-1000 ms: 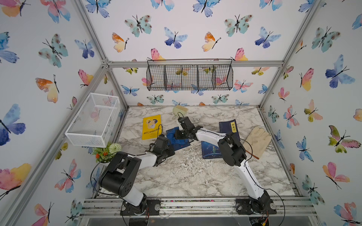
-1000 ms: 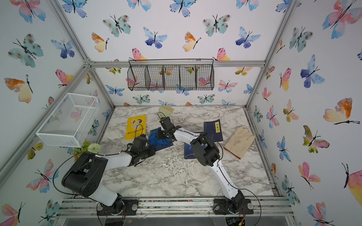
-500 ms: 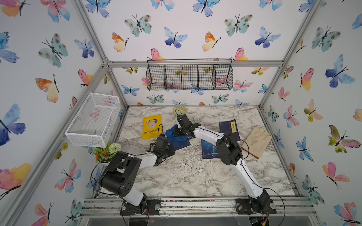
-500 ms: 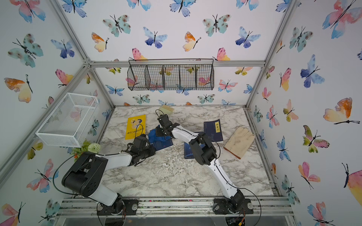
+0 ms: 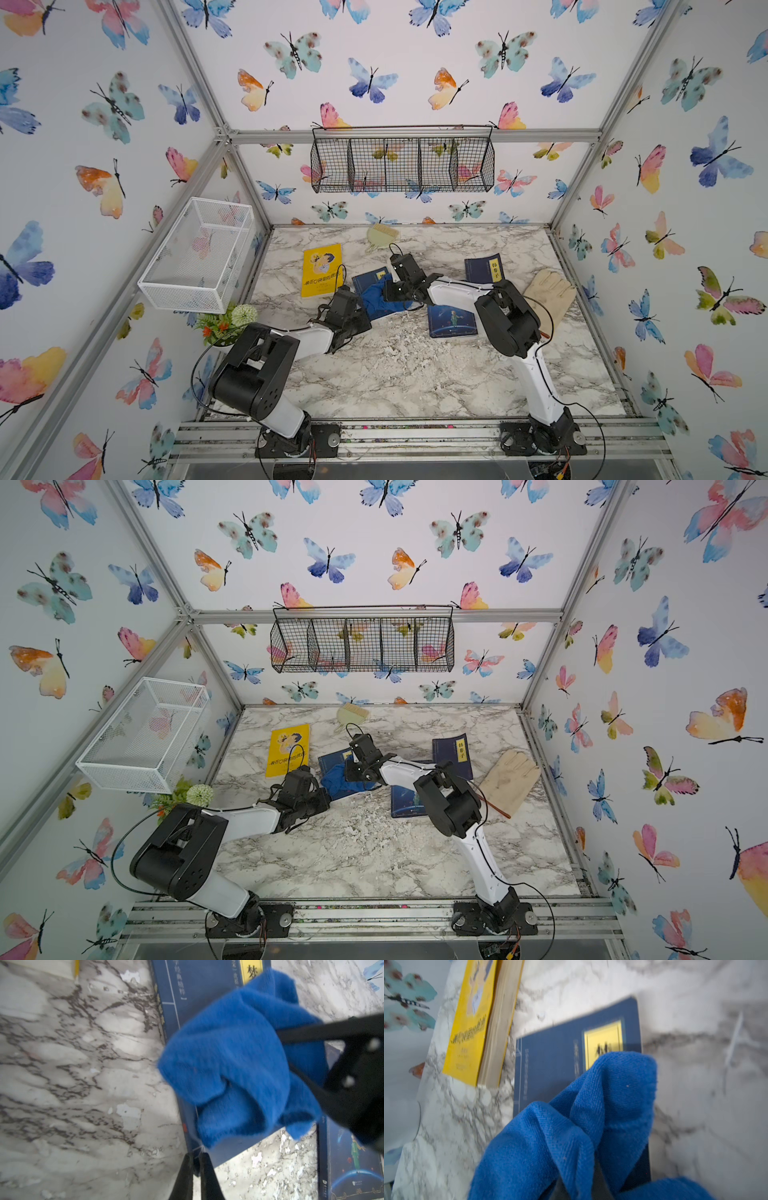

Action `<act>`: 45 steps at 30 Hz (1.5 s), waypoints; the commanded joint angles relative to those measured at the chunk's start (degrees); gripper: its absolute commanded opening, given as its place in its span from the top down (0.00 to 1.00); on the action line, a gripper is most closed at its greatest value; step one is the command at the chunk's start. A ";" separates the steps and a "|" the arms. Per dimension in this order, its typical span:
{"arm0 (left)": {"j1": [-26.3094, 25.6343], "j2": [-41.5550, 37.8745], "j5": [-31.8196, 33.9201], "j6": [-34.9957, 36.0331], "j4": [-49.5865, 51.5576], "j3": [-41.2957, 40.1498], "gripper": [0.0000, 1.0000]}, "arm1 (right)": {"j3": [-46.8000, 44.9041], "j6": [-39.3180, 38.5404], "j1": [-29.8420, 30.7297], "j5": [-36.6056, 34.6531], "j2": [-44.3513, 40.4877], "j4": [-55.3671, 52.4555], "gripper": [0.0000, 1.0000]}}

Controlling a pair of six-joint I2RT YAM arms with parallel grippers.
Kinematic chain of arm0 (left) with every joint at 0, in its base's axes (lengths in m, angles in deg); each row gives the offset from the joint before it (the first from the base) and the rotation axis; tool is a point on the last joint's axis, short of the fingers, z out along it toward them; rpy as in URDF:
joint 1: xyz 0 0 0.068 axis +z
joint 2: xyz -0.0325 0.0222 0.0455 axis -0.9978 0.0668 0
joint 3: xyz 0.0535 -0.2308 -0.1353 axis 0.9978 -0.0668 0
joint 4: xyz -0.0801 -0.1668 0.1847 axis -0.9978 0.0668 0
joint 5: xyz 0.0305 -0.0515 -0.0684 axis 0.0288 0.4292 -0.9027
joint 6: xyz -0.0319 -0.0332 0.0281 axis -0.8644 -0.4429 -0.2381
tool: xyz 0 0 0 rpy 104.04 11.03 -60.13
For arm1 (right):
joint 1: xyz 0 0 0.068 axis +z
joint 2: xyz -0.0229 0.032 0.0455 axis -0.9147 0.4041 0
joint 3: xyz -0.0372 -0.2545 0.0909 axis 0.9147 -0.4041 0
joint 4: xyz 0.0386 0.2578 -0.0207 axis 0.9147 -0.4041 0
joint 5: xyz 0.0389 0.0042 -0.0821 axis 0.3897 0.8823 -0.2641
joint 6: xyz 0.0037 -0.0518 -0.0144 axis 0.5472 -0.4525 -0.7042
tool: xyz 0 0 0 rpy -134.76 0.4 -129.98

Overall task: Wipe the cover of the book
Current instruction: Wipe the dirt from the cover of the book.

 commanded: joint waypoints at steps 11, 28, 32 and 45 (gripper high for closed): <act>-0.77 -0.05 0.54 0.11 6.07 -1.41 0.89 | 28.61 -3.30 0.30 -7.02 23.08 -26.41 0.97; -0.80 0.98 0.82 0.91 6.34 0.51 0.89 | -5.95 0.19 1.02 -1.76 5.09 -12.10 0.97; -0.80 1.59 0.86 1.13 6.62 1.37 0.89 | -3.34 -0.78 0.95 -3.41 5.31 -12.83 0.97; -0.88 -0.59 1.23 0.18 7.59 -0.33 0.88 | 30.24 -1.99 -0.53 -5.96 25.61 -23.82 0.97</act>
